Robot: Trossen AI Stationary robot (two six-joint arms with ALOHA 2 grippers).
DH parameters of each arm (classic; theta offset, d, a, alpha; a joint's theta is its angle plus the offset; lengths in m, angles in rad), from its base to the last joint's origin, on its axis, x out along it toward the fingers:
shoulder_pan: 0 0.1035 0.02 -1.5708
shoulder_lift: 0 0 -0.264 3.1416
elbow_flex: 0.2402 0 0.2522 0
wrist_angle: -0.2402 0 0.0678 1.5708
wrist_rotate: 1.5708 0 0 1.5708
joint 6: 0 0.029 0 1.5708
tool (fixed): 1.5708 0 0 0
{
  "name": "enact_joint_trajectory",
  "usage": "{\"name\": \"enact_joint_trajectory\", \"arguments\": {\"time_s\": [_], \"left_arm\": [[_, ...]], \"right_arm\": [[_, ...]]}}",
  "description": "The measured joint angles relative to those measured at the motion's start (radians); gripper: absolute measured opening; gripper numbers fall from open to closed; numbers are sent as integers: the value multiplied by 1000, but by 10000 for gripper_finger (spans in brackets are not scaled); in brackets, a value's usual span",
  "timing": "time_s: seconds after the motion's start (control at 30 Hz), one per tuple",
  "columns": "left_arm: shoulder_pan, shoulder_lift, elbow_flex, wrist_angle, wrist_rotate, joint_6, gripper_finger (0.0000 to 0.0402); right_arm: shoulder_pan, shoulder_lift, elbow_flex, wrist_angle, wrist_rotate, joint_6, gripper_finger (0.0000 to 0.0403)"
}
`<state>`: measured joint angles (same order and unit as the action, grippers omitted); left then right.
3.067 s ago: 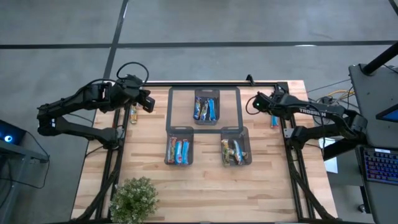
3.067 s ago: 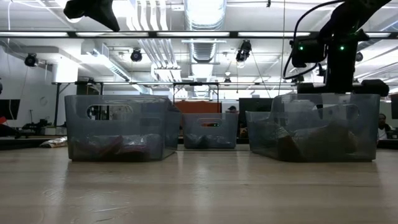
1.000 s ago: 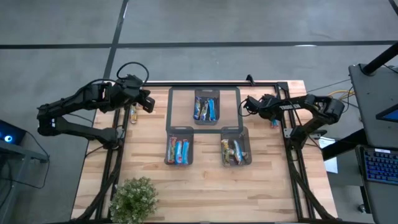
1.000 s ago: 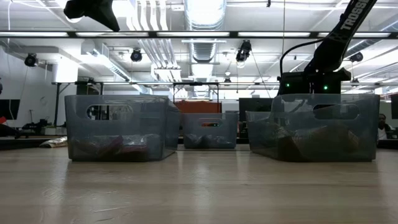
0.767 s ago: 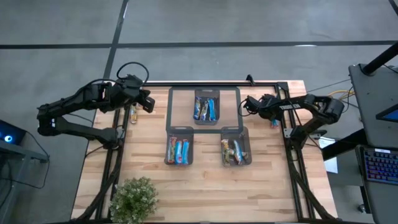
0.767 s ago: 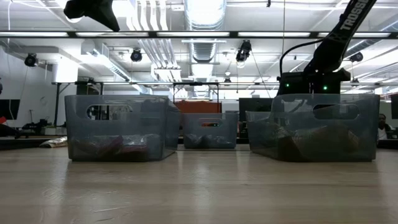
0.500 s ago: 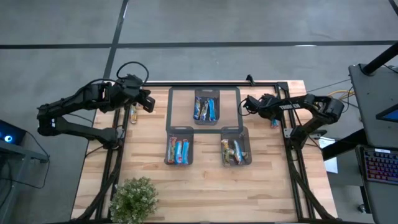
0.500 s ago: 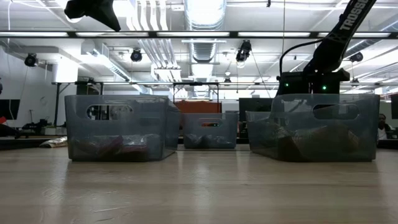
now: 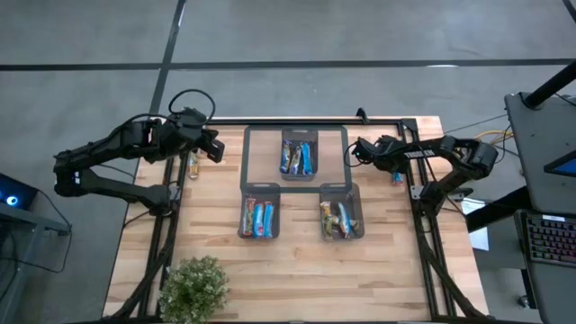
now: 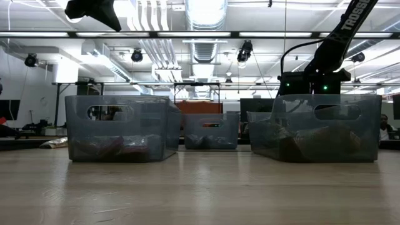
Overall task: Pick and place Granola Bars by type
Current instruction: Put the orange granola bar into the bottom right black bin
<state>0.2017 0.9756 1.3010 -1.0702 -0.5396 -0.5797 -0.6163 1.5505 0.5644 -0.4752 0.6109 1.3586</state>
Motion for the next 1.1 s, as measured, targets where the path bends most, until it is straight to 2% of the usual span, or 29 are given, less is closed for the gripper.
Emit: {"name": "enact_joint_trajectory", "arguments": {"time_s": [0.47, 1.1], "left_arm": [[0, 0, 0, 0, 0, 0, 0], [0, 0, 0, 0, 0, 1, 0]], "right_arm": [[0, 0, 1, -7, -3, -4, 71], [0, -64, 0, -22, -31, -37, 70]]}}
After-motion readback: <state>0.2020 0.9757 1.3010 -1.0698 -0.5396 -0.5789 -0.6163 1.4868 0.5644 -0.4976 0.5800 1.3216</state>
